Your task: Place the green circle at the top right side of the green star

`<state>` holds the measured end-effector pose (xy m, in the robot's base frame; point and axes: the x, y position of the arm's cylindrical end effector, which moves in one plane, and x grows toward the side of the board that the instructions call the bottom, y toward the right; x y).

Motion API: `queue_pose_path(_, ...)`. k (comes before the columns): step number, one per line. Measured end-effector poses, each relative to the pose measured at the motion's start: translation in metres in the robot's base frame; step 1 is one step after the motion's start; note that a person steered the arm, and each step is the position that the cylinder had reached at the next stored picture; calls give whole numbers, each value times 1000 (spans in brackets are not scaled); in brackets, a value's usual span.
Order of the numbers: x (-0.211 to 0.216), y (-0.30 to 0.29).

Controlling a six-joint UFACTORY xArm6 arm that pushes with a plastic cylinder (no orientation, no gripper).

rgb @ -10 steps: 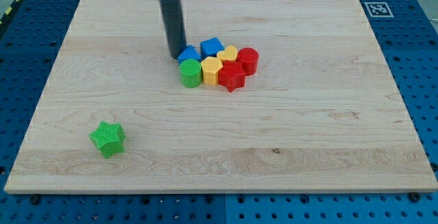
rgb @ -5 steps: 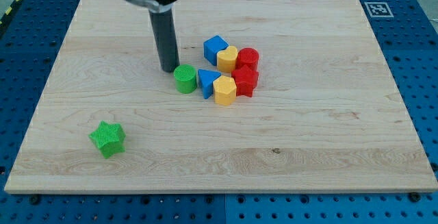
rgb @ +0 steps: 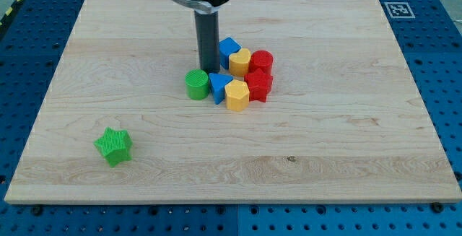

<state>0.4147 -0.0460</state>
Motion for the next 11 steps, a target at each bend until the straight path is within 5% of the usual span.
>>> queue_pose_path(3, 61, -39)
queue_pose_path(6, 83, 12)
queue_pose_path(11, 104, -72)
